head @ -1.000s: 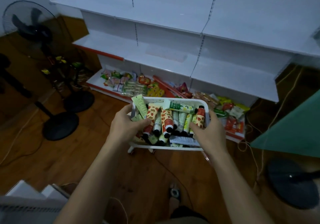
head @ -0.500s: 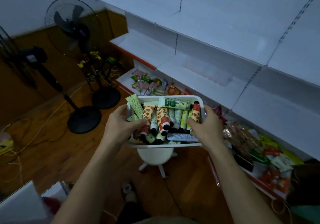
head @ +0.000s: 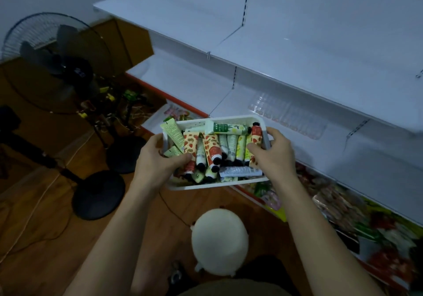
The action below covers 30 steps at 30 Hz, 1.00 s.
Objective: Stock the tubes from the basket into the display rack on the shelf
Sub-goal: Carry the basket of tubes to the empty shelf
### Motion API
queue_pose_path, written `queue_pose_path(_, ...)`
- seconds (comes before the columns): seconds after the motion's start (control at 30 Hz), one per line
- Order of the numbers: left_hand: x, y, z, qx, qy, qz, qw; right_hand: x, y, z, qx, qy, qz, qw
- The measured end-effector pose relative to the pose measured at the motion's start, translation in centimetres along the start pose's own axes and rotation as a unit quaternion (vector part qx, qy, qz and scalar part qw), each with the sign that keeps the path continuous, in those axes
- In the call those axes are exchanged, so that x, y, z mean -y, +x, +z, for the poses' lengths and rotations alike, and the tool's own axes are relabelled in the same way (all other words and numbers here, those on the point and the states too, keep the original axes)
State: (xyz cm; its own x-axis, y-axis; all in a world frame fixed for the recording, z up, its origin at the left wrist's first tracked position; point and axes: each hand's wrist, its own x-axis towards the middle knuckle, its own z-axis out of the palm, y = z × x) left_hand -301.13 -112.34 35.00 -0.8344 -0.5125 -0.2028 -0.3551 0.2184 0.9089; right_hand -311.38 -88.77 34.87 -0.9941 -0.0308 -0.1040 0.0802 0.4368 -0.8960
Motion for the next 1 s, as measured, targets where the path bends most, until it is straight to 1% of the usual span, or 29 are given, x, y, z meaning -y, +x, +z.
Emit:
queue_pose_path(0.17,-1.8,7.3,2.2,-0.011,0.009,-0.005,1.0,0.3,8.7,1.6,0.018,-0.01,-0.004,1.0)
queue_pose_path(0.37,-2.0,14.5,6.9,-0.077,0.004,-0.044,0.996,-0.8,19.5,2.9,0.095,-0.018,-0.032,0.995)
queue_pose_path(0.47,-1.6,18.2,9.0,-0.087,0.009,-0.058,0.994,-1.8,24.2,4.3,0.105,-0.018,-0.033,0.994)
queue_pose_path(0.6,-1.0,24.2,10.2,-0.063,0.013,-0.068,0.996,-3.1,29.3,7.0,0.085,-0.018,-0.01,0.996)
queue_pose_path(0.67,-0.3,27.9,10.3,-0.042,0.024,-0.055,0.997,-3.9,31.6,9.1,0.059,-0.01,0.006,0.998)
queue_pose_path(0.73,1.1,32.3,10.3,-0.013,0.032,-0.029,0.999,-5.2,34.0,11.7,0.015,0.009,0.01,1.0)
queue_pose_path(0.8,4.3,36.7,11.1,0.008,0.032,-0.006,0.999,-7.5,36.3,14.7,-0.012,0.021,0.012,1.0)
queue_pose_path(0.87,5.0,38.4,11.7,-0.001,0.024,0.015,1.0,-8.2,37.2,15.1,-0.016,0.031,-0.002,0.999)
queue_pose_path(0.9,5.7,39.3,12.4,-0.004,0.015,0.025,1.0,-9.0,37.8,15.6,-0.03,0.029,-0.011,0.999)
queue_pose_path(1.0,9.1,42.2,15.2,0.008,-0.008,0.056,0.998,-13.1,40.1,16.9,-0.064,0.035,-0.051,0.996)
